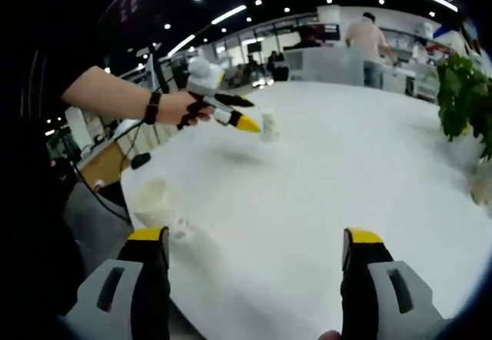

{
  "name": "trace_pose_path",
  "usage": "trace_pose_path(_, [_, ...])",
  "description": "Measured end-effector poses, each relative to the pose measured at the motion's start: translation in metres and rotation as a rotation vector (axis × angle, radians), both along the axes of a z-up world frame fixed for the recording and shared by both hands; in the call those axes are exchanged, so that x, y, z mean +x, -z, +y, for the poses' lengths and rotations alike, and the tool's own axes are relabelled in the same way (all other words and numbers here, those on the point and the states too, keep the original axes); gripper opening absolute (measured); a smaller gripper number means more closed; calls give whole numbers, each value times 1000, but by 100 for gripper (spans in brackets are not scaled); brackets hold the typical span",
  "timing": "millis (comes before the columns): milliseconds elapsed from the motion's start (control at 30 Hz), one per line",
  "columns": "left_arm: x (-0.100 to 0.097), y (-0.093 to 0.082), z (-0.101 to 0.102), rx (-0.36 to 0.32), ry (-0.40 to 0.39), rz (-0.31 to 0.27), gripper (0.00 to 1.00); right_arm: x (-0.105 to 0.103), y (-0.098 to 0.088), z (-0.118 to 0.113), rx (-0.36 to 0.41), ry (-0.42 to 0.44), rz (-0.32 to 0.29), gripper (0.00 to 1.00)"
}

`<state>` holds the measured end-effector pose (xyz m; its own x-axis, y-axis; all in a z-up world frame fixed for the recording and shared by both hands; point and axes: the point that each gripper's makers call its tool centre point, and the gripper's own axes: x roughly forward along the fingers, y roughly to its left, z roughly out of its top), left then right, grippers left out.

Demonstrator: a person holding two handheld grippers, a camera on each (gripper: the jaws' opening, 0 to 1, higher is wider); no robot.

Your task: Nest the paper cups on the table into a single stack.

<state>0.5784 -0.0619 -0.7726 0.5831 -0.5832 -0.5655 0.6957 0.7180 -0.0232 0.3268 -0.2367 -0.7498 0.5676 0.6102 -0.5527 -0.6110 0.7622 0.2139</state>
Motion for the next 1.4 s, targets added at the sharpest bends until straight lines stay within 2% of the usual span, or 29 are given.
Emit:
trace_pose_path(33, [2, 0, -3, -26, -1, 13, 95, 0, 1, -1, 0, 4, 4, 91])
trace_pose_path(133, [12, 3, -2, 48, 10, -22, 92, 0, 2, -5, 12, 19, 7, 90])
trace_pose_path(167, [14, 4, -6, 47, 11, -28, 91, 0, 3, -6, 16, 24, 11, 90])
trace_pose_path(400, [26, 19, -11, 67, 6, 2, 86, -4, 8, -8, 32, 44, 19, 90])
trace_pose_path(467, [30, 22, -11, 103, 21, -8, 83, -7, 11, -9, 30, 45, 27, 89])
trace_pose_path(600, [36, 25, -13, 101, 20, 0, 77, -11, 11, -10, 35, 47, 37, 89])
trace_pose_path(700, [40, 26, -10, 109, 7, -3, 72, -13, 11, -14, 37, 55, 37, 88])
trace_pose_path(867, [43, 25, -8, 128, 10, -30, 58, -15, 13, -17, 61, 85, 53, 88])
trace_pose_path(967, [42, 26, -7, 141, 13, -21, 48, -15, 13, -18, 57, 84, 53, 88])
trace_pose_path(1100, [41, 21, -7, 77, -22, -8, 40, -16, 14, -18, 55, 81, 53, 87])
trace_pose_path(1400, [36, 21, -3, 64, -20, 8, 39, -16, 12, -15, 54, 77, 46, 86])
